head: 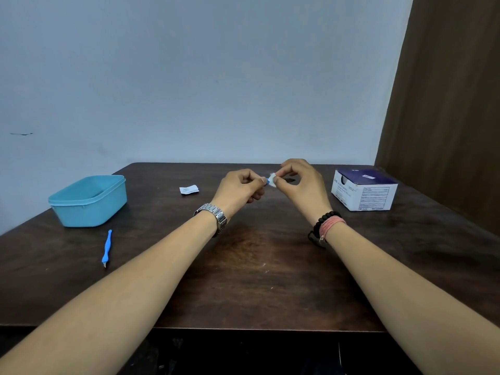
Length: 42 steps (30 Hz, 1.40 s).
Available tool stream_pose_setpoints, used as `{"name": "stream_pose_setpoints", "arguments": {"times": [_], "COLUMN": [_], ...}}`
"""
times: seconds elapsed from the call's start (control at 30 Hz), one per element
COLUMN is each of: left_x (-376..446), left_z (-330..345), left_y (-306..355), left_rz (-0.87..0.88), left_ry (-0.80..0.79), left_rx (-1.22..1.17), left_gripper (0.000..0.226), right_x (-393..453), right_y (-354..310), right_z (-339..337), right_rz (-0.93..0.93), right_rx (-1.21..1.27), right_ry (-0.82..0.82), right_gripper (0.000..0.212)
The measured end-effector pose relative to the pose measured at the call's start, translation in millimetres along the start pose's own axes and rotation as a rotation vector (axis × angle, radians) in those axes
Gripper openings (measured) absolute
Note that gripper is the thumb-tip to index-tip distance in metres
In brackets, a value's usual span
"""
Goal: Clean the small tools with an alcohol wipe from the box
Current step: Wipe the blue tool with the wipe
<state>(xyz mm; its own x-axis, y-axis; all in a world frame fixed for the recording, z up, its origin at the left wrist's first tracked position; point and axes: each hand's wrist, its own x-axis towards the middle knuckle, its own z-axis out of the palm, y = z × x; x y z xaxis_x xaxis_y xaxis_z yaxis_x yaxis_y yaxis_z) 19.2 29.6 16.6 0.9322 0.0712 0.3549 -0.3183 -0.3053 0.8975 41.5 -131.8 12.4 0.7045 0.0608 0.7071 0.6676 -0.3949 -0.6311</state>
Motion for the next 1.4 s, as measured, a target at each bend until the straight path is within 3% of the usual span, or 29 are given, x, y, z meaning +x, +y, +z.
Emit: {"name": "stream_pose_setpoints", "arguments": {"times": [0.37,0.7,1.0,1.2,1.3,1.4], "left_x": [0,3,4,1,3,5], "left_z": [-4,-7,-6,1,0,-3], "left_y": [1,2,2,-2,-2,-6], "left_rz": [0.026,0.006,0.023,-0.012,-0.022,-0.002], "left_ry": [0.000,0.069,0.134,-0.002,0.026,0.030], "left_rx": [-0.004,-0.011,-0.099,-0.239,-0.282,-0.157], "left_gripper": [0.016,0.019,0.013,0.002,0.004,0.010], "right_x": [5,5,-1,-3,-2,0], "right_y": [17,12,3,-1,-1,-3], "right_z": [-2,-9,0,7,6,2], "right_rz": [0.220,0.294,0.321,0.327,0.339,0.358], "right_rx": [-0.082,-0.037,0.093,0.241,0.220,0.289], "right_ry": [0.045,0.064,-0.120,-0.234,-0.173,-0.085], "right_gripper": [0.016,0.015,0.010,0.011,0.011,0.012]}}
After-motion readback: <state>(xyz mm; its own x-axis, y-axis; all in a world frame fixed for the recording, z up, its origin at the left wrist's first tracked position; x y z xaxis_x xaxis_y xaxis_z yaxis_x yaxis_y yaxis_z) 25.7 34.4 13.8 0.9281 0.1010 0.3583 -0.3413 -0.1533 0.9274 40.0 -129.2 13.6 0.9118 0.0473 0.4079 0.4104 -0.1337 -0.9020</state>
